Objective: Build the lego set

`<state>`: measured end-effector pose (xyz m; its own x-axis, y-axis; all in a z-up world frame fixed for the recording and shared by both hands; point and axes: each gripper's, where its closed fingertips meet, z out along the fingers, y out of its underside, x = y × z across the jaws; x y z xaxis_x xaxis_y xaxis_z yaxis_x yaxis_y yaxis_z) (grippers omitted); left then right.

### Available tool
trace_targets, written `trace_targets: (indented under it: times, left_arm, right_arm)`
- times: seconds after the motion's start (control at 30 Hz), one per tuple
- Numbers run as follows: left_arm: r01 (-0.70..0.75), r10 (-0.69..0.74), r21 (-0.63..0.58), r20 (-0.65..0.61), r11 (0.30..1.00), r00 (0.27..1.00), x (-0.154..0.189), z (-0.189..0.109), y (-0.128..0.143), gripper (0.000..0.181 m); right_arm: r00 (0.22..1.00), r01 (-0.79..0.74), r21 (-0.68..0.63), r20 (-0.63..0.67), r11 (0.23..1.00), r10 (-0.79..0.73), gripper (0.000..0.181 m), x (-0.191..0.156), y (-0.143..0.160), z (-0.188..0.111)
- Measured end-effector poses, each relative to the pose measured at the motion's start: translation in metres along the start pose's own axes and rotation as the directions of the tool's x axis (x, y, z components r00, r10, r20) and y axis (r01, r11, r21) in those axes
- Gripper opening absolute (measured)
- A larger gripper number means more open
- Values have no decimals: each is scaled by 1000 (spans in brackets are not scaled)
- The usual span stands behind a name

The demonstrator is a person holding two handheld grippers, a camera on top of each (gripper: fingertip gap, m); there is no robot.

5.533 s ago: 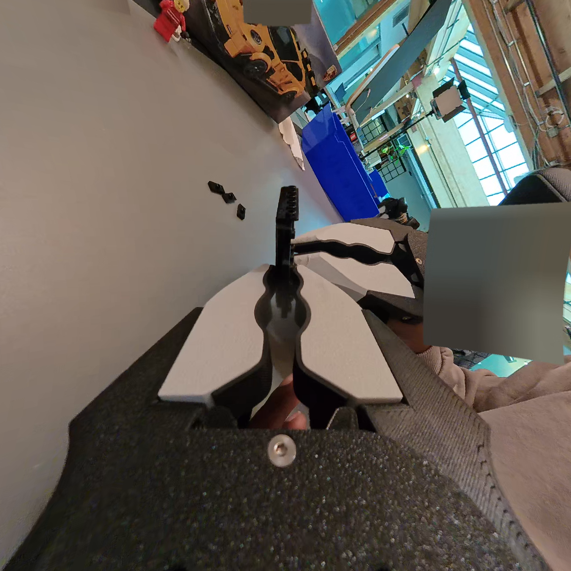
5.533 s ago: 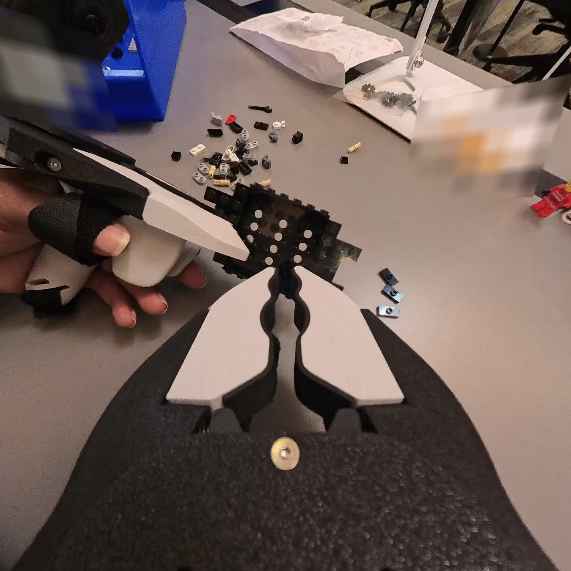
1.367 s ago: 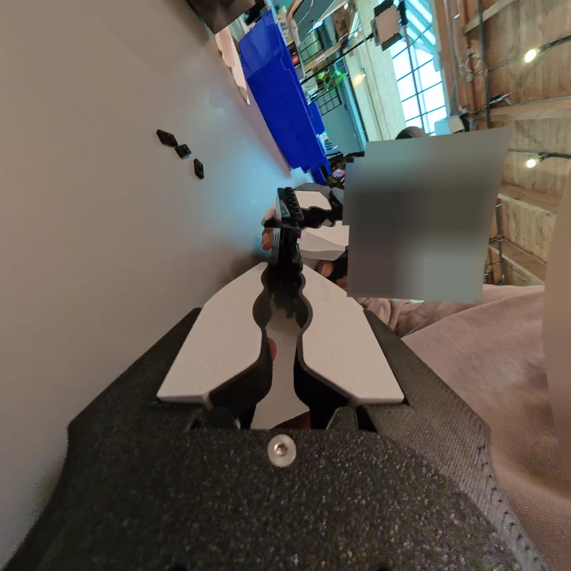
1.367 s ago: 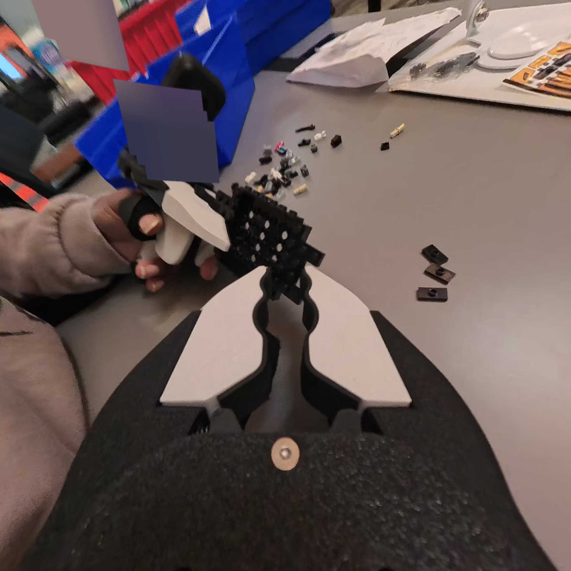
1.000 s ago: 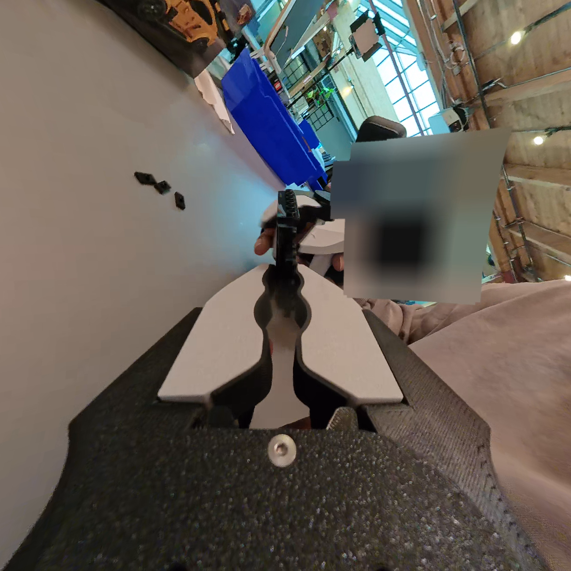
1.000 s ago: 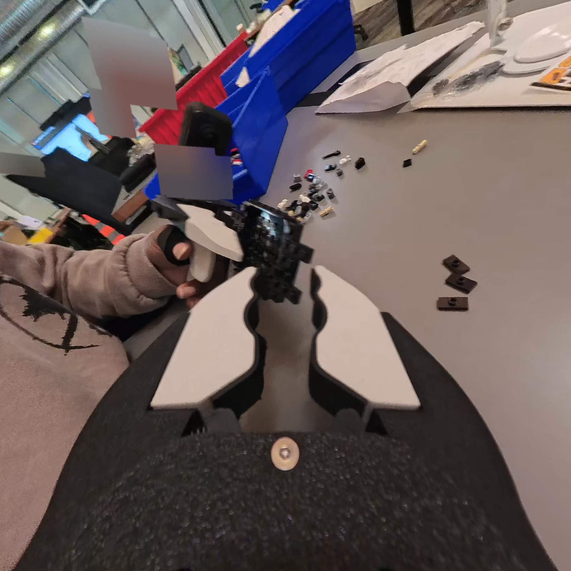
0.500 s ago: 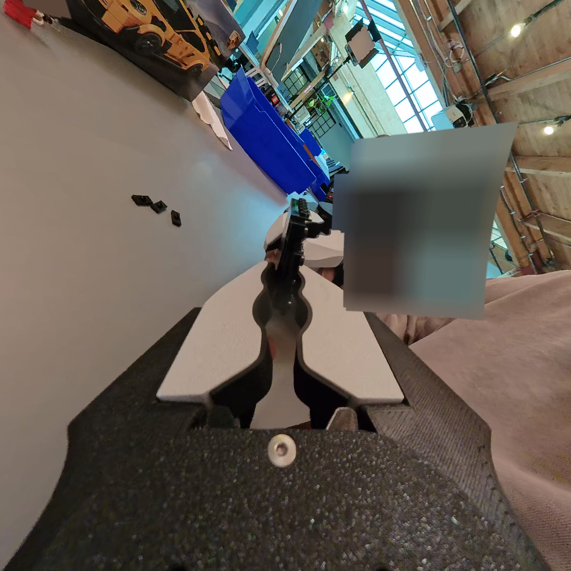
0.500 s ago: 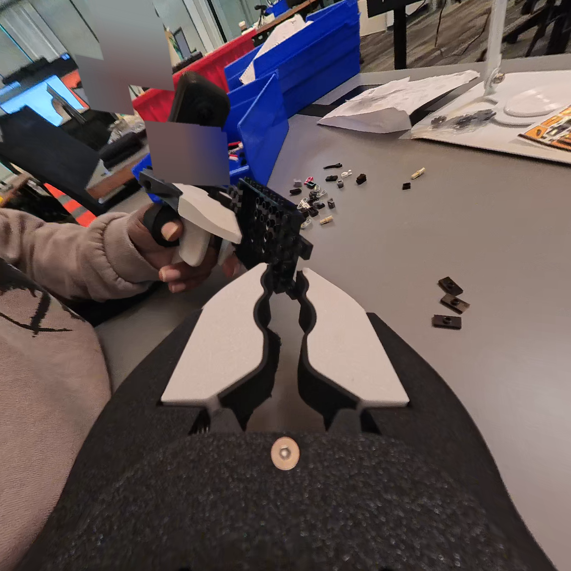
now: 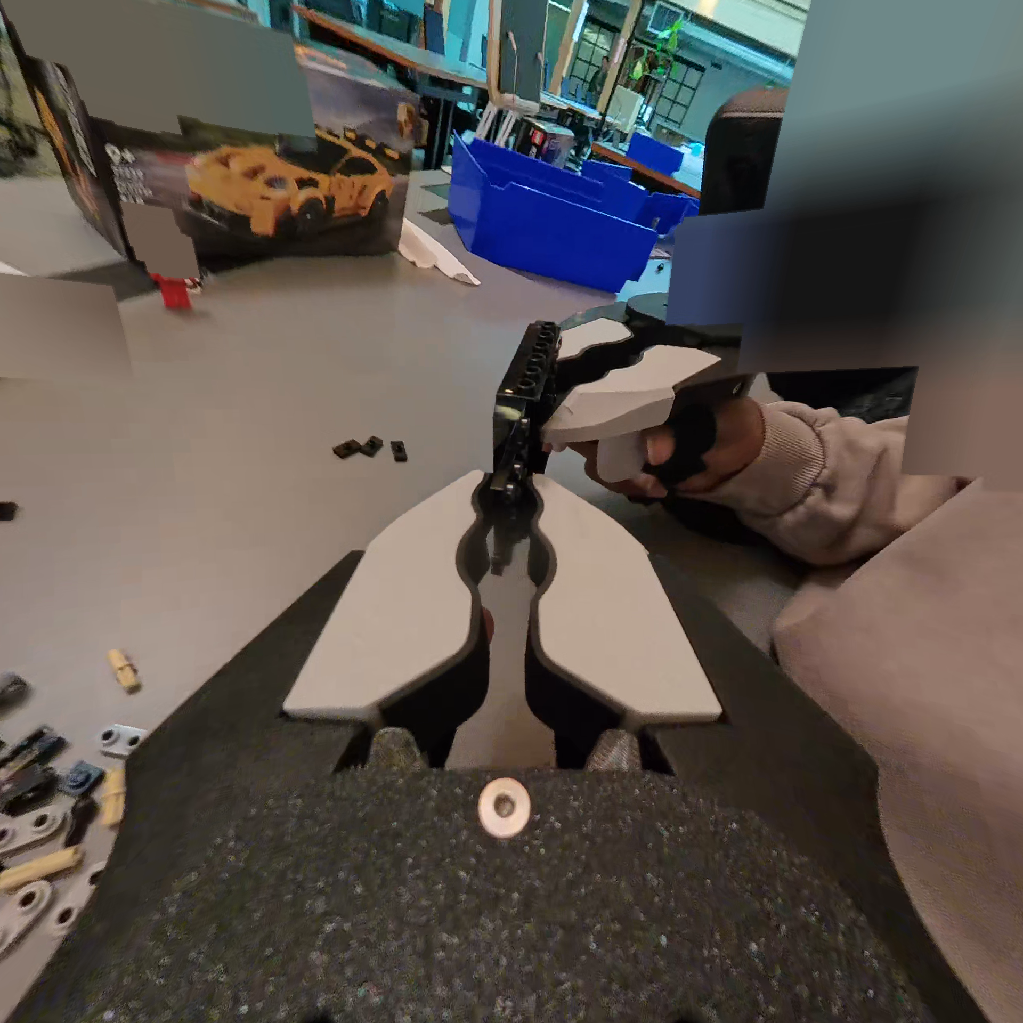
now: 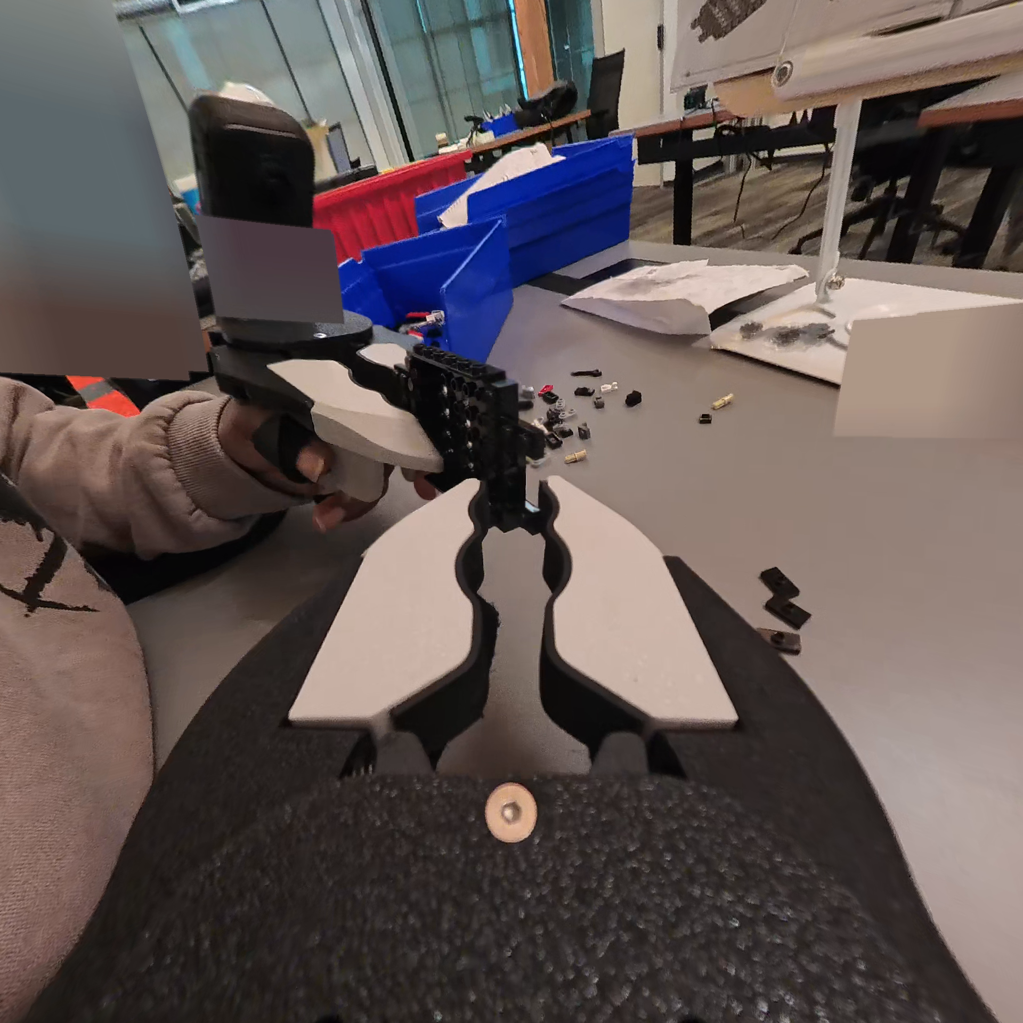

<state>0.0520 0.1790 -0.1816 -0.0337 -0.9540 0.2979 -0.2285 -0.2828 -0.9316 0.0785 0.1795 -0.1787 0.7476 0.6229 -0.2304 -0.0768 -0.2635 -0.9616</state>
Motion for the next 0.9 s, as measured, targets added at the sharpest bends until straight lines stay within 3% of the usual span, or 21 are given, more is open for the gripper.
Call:
trace_targets:
  times: [0.17, 0.3, 0.4, 0.53, 0.6, 0.9]
  left_arm:
    - [59, -59, -10, -45, 998, 997, 2, -1, 5, 10]
    - [115, -118, -68, -41, 991, 992, -7, 1, 18, 10]
    - [246, -253, -82, -89, 966, 963, -10, 3, 22, 10]
    - [321, -325, -50, -149, 946, 934, -8, 5, 17, 10]
    - [297, -300, -39, -110, 954, 948, -12, 6, 18, 12]
    - [368, -371, -53, -215, 928, 904, 6, -5, 11, 17]
  right_arm:
    - [999, -27, -21, 21, 999, 28, 17, -1, 4, 1]
    - [993, -118, -117, -8, 986, 118, 15, 4, 20, 5]
    - [984, -178, -146, -4, 973, 179, 15, 6, 25, 7]
    - [926, -358, -172, 60, 918, 373, 13, 4, 24, 3]
    - [881, -434, -192, 111, 880, 459, 9, -1, 23, 1]
    - [795, -508, -269, 219, 819, 565, 8, -14, 19, -9]
